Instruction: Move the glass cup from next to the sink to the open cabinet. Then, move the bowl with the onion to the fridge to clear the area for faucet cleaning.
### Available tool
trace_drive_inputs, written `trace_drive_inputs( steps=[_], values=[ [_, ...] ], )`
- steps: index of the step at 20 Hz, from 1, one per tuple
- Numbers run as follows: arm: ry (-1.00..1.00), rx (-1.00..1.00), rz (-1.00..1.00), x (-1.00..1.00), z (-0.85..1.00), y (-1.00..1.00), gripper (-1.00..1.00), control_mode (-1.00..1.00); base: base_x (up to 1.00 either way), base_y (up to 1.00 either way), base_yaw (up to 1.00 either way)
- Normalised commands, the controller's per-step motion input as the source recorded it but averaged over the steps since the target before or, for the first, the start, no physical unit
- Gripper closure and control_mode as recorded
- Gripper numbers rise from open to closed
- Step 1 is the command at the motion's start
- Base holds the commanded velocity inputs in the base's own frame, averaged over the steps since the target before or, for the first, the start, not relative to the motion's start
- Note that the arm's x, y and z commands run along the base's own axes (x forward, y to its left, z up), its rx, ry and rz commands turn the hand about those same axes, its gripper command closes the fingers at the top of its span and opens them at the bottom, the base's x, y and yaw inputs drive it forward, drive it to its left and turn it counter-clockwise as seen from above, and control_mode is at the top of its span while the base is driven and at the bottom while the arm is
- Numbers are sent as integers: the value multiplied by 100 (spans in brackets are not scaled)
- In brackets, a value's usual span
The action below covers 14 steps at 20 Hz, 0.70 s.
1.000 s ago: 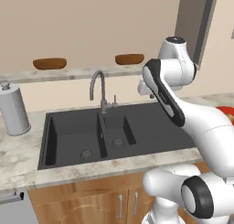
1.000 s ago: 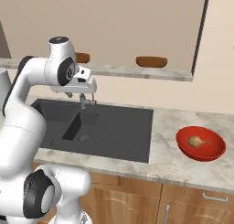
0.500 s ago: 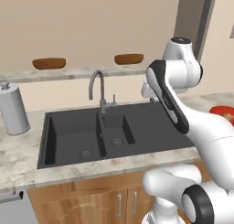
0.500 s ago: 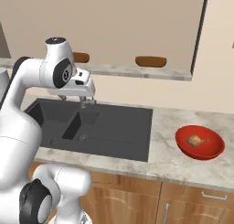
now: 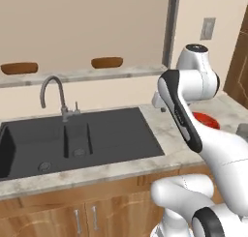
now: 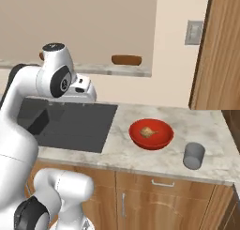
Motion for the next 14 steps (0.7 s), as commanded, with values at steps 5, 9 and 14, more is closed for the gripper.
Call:
trace_drive_inputs(
  steps=[5, 9, 14],
  values=[
    [0, 0, 0, 0, 0, 0, -100, 100, 7, -100, -3],
    [0, 0, 0, 0, 0, 0, -100, 100, 1, -66, 0],
    [0, 0, 0, 0, 0, 0, -100, 100, 0, 0, 0]
  ],
)
